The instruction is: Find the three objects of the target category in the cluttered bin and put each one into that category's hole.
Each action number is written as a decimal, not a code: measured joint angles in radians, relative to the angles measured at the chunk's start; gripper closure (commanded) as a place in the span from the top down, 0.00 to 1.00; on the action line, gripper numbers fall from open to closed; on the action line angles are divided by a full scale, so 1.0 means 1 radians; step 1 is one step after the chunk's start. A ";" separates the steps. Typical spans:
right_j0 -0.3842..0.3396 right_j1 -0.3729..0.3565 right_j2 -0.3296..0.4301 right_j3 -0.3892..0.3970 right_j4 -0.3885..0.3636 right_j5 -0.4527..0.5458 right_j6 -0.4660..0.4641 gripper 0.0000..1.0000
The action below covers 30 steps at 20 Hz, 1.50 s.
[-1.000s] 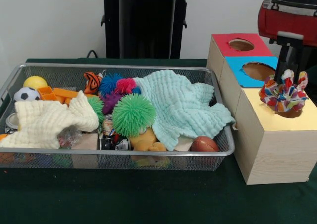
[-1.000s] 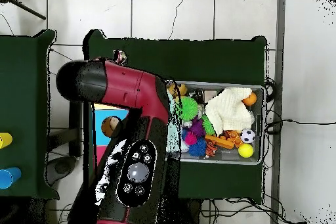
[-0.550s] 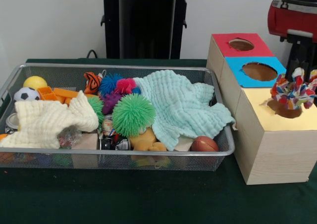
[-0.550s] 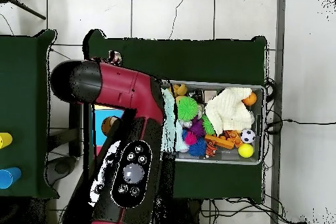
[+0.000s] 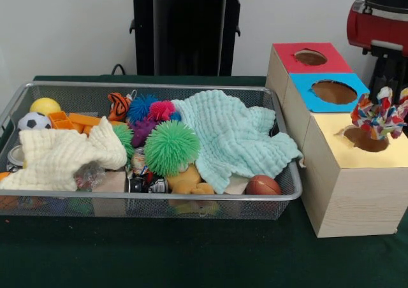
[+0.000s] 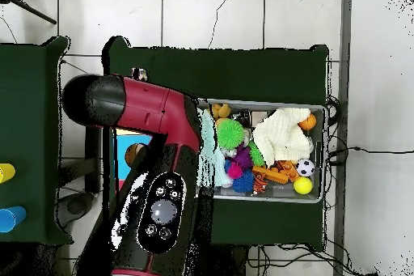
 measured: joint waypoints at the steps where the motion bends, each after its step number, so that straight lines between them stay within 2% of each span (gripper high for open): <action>1: 0.000 0.003 0.000 0.000 0.004 0.000 0.000 0.00; 19: -0.001 0.069 0.033 0.053 0.100 0.000 0.010 0.00; 30: -0.002 0.096 0.071 0.074 0.119 -0.001 0.010 0.00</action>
